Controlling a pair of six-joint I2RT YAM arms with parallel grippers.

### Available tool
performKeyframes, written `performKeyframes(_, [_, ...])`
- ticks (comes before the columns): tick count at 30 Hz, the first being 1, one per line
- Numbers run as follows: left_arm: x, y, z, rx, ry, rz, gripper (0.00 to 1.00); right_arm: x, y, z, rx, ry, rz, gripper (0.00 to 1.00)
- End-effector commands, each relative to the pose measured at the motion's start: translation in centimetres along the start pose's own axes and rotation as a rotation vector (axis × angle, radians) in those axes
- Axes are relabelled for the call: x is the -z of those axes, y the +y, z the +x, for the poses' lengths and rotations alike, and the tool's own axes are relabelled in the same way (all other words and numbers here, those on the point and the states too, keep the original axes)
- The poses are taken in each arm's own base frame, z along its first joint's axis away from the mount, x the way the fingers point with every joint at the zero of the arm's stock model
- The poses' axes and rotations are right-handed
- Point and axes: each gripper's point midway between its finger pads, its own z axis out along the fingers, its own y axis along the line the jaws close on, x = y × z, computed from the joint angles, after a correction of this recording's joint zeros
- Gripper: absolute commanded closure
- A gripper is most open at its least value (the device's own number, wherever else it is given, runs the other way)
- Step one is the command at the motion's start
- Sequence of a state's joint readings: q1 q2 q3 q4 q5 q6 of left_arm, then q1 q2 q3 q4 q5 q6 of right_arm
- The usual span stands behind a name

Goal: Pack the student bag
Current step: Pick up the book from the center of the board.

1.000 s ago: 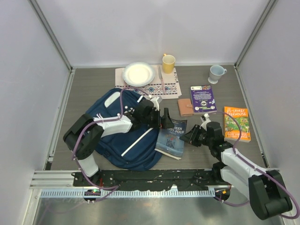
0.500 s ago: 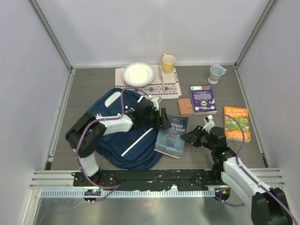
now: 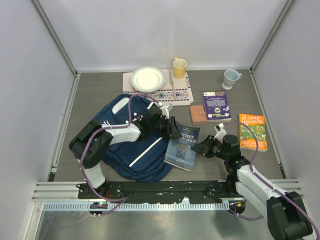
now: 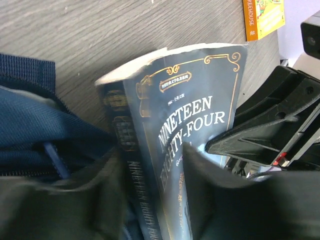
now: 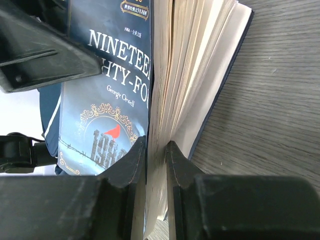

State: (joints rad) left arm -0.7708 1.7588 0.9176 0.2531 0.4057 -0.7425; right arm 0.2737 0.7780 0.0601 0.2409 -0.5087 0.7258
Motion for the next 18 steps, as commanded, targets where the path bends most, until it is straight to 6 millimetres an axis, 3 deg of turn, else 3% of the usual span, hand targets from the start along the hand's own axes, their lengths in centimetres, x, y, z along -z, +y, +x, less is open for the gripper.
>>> performKeyframes(1, [0.8, -4.5, 0.5, -0.061, 0.034, 0.176, 0.66, 0.3, 5.4, -2.7, 0.146, -0.051, -0.205, 0.99])
performKeyframes(7, [1.1, -3.6, 0.5, -0.06, 0.029, 0.114, 1.0, 0.6, 6.0, -3.4, 0.15, -0.07, -0.202, 0.99])
performKeyframes(9, [1.8, -3.7, -0.3, -0.067, -0.009, 0.086, 1.0, 0.6, 5.5, -4.0, 0.126, -0.095, -0.157, 0.93])
performKeyframes(10, [2.1, -3.6, -0.4, -0.065, -0.025, 0.071, 1.0, 0.7, 5.8, -4.7, 0.122, -0.111, -0.143, 0.88])
performKeyframes(11, [2.5, -3.6, -0.8, -0.068, -0.044, 0.059, 1.0, 1.0, 6.0, -5.2, 0.125, -0.132, -0.13, 0.69])
performKeyframes(13, [4.1, -4.3, -2.5, -0.084, -0.124, 0.031, 1.0, 1.4, 5.0, -6.4, 0.081, -0.173, -0.019, 0.48])
performKeyframes(14, [4.7, -4.5, -2.9, -0.089, -0.139, 0.018, 1.0, 2.0, 5.1, -7.2, 0.081, -0.207, 0.006, 0.32])
performKeyframes(16, [6.2, -5.6, -4.6, -0.101, -0.212, 0.016, 1.0, 3.2, 4.1, -8.1, 0.051, -0.241, 0.129, 0.17])
performKeyframes(18, [7.1, -6.5, -5.6, -0.107, -0.254, 0.022, 1.0, 4.8, 4.5, -9.1, 0.029, -0.287, 0.177, 0.15])
